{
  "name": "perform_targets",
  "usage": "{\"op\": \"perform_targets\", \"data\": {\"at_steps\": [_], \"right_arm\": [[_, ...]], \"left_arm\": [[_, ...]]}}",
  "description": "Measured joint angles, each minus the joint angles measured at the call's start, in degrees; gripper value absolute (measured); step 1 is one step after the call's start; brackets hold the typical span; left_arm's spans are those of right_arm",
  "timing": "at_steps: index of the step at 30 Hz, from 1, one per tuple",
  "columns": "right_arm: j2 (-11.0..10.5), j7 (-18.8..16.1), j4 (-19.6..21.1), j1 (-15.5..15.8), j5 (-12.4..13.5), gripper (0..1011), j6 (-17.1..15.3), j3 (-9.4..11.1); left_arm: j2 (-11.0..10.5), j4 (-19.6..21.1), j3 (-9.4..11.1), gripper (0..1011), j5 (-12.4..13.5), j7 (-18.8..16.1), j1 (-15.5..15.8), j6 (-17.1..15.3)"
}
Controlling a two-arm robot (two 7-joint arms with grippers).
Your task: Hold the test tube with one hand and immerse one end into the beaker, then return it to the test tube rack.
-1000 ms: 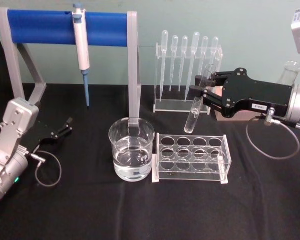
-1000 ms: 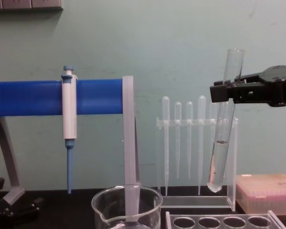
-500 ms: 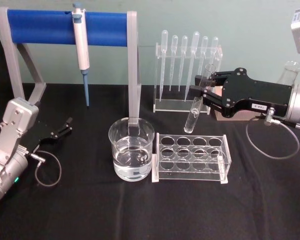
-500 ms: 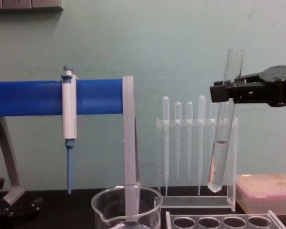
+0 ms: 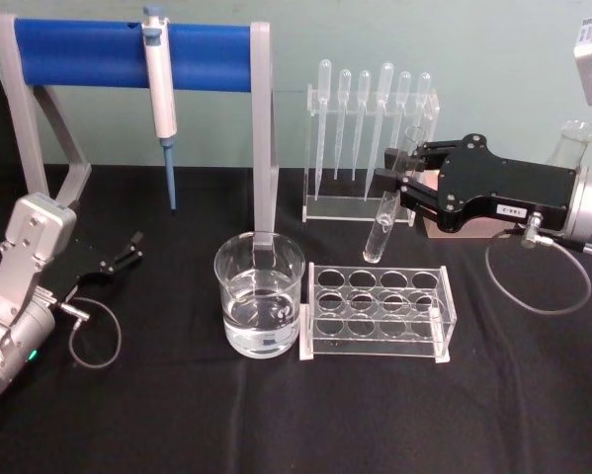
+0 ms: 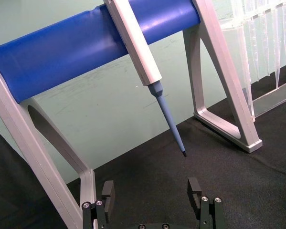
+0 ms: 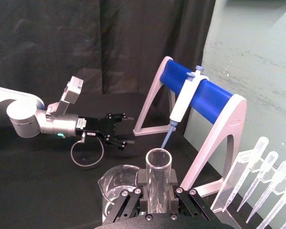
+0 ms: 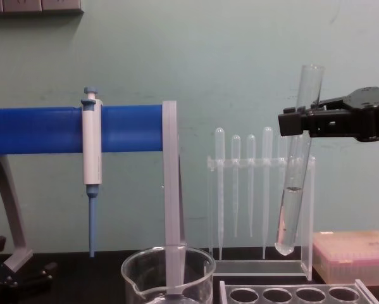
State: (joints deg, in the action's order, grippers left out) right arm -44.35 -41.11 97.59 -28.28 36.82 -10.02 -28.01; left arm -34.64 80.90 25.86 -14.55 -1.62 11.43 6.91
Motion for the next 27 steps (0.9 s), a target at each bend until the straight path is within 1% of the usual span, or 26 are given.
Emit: {"op": "perform_targets", "data": {"at_steps": [8, 13, 16, 19, 22, 23, 26, 27], "right_arm": [[0.0, 0.0, -0.1, -0.2, 0.1, 226, 0.0, -0.1], [1.5, 0.0, -0.9, -2.0, 0.9, 225, -0.2, -1.1], [3.3, -0.1, -1.6, -4.0, 1.1, 225, -0.6, -2.7], [4.6, -0.3, -2.2, -5.3, 1.0, 226, -0.9, -3.8], [6.2, -0.7, -3.1, -7.0, 0.9, 225, -1.1, -5.4], [7.1, -0.9, -3.7, -7.8, 0.9, 225, -1.3, -6.2], [8.4, -1.1, -4.7, -8.8, 0.8, 225, -1.4, -7.3], [9.4, -1.3, -5.6, -9.4, 0.7, 225, -1.4, -8.2]], "left_arm": [[0.0, 0.0, 0.0, 1000, 0.0, 0.0, 0.0, 0.0], [0.0, 0.0, 0.0, 1000, 0.0, 0.0, 0.0, 0.0], [0.0, 0.0, 0.0, 1000, 0.0, 0.0, 0.0, 0.0], [0.0, 0.0, 0.0, 1000, 0.0, 0.0, 0.0, 0.0], [0.0, 0.0, 0.0, 1000, 0.0, 0.0, 0.0, 0.0], [0.0, 0.0, 0.0, 1000, 0.0, 0.0, 0.0, 0.0], [0.0, 0.0, 0.0, 1000, 0.0, 0.0, 0.0, 0.0], [0.0, 0.0, 0.0, 1000, 0.0, 0.0, 0.0, 0.0]]}}
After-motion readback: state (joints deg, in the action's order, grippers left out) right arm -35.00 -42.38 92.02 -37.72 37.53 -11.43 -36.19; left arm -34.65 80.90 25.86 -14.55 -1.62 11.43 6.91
